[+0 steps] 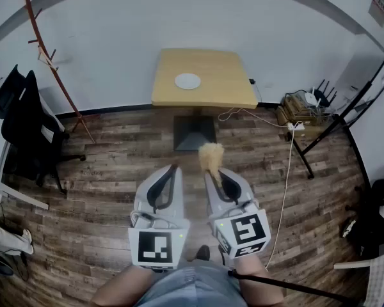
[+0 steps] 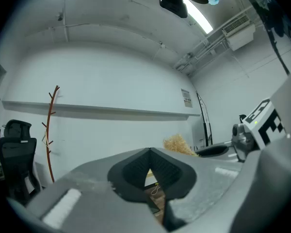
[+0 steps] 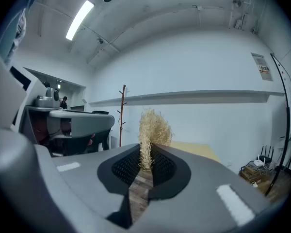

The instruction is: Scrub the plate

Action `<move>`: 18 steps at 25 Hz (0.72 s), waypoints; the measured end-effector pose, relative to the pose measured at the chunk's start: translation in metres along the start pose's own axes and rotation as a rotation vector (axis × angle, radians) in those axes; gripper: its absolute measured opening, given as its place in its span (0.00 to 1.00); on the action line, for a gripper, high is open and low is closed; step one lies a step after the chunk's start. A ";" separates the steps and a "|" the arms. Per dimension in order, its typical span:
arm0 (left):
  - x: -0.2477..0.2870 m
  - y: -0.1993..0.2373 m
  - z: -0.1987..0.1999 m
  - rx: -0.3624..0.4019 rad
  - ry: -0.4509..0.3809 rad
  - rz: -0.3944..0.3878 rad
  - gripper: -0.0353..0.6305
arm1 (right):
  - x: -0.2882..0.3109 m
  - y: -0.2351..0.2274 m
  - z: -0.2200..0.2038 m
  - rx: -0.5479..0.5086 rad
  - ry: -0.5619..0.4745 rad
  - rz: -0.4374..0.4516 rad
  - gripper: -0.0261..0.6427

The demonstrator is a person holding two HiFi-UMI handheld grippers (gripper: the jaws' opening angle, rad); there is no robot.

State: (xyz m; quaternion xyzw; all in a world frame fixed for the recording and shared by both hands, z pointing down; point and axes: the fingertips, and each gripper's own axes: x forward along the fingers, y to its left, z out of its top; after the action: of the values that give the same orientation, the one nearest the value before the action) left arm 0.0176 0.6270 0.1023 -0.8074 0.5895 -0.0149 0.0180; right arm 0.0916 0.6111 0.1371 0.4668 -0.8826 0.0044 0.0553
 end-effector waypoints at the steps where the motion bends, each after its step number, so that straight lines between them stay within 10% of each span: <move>1: 0.001 -0.003 0.000 0.004 0.000 -0.001 0.09 | -0.001 -0.002 -0.001 -0.002 -0.002 0.002 0.10; 18: 0.020 -0.067 -0.007 0.027 0.033 0.007 0.09 | -0.037 -0.049 -0.015 0.051 -0.027 0.052 0.10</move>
State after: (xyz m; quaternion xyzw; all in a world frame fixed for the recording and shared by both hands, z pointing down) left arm 0.0874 0.6286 0.1126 -0.8047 0.5922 -0.0362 0.0193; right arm 0.1538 0.6147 0.1465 0.4449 -0.8948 0.0219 0.0314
